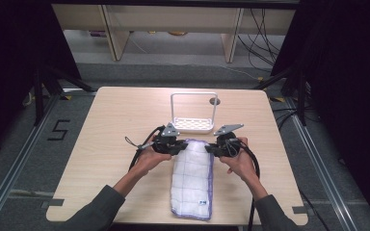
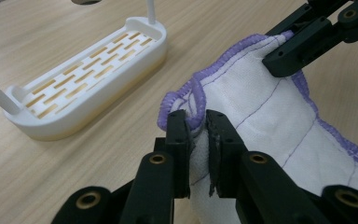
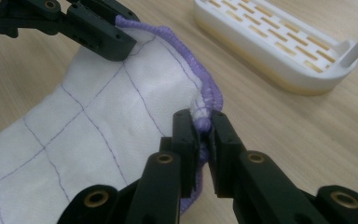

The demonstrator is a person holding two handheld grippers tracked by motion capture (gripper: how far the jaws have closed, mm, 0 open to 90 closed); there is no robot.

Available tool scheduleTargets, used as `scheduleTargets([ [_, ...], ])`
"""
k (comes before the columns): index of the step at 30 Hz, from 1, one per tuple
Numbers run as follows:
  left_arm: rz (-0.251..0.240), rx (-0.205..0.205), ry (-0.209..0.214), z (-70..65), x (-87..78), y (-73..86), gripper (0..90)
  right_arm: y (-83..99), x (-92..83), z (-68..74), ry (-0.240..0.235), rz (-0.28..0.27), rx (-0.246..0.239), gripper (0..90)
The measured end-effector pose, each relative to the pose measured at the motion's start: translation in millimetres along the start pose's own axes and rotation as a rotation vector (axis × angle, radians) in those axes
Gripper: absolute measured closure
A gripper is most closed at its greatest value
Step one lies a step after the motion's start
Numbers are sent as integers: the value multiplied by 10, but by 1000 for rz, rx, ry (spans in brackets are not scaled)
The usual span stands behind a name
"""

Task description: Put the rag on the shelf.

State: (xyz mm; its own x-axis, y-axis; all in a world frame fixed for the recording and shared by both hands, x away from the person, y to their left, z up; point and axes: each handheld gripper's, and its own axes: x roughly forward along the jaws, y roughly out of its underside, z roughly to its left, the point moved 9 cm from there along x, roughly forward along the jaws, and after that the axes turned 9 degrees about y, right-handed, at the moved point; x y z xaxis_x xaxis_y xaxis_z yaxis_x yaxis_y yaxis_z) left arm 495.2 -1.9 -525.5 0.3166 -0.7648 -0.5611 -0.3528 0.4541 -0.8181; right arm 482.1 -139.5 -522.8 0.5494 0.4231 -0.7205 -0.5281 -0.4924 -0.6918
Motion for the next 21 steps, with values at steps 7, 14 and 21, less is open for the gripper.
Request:
scheduleTargets([
  [7, -30, -1, 12, -70, -98, -78, 794, -40, -66, 39, -11, -7, 5, 829],
  [14, -42, 3, 31, -134, -176, -164, 796, -100, -167, 66, -35, -31, 0, 829],
  [21, -82, 24, 54, -214, -317, -337, 796, -203, -317, 69, -46, -71, 0, 830],
])
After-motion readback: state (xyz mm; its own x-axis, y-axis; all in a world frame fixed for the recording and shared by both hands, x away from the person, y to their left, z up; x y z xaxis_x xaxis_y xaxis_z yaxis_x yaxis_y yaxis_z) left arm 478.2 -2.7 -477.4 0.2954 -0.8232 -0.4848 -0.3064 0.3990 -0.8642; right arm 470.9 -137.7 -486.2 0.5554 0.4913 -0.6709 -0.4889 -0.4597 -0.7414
